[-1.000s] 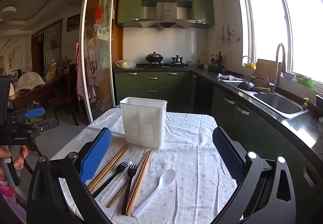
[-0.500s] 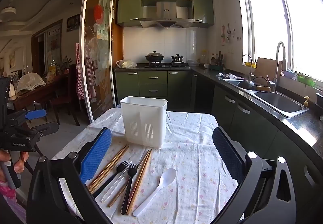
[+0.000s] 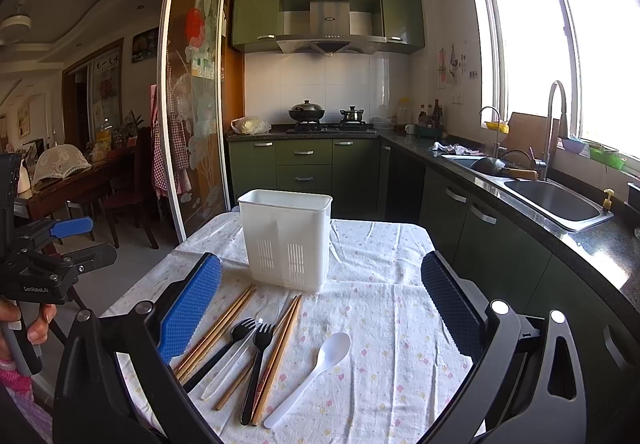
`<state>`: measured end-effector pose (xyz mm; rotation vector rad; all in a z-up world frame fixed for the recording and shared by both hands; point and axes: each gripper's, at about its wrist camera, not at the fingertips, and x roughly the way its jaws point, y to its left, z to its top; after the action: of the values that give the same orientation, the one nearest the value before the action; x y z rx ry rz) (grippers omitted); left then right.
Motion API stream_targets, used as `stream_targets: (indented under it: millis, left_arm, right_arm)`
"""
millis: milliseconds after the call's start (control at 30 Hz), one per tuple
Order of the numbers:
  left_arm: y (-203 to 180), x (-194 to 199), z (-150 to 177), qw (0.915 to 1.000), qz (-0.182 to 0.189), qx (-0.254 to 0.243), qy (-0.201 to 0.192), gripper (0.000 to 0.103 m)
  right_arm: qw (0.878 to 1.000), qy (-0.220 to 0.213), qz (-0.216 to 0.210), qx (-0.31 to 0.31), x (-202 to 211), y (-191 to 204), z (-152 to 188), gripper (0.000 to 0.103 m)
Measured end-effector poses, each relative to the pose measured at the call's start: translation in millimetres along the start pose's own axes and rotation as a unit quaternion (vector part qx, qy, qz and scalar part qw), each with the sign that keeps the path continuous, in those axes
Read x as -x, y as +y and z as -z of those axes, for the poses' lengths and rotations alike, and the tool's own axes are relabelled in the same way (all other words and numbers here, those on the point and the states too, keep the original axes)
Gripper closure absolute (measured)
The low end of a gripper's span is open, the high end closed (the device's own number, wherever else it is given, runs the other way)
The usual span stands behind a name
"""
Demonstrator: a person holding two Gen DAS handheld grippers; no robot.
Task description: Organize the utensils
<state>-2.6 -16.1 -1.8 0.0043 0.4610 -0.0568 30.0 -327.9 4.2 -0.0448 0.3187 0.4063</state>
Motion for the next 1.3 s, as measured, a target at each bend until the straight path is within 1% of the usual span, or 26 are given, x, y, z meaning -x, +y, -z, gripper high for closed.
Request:
stream_targets:
  millis: [1300]
  left_arm:
    - [-3.9,-0.8,2.1,1.0000,0.006,-0.002,0.000,0.006]
  right_arm:
    - [1.000,0.003,0.000,-0.002,-5.2,-1.8,6.1,0.004]
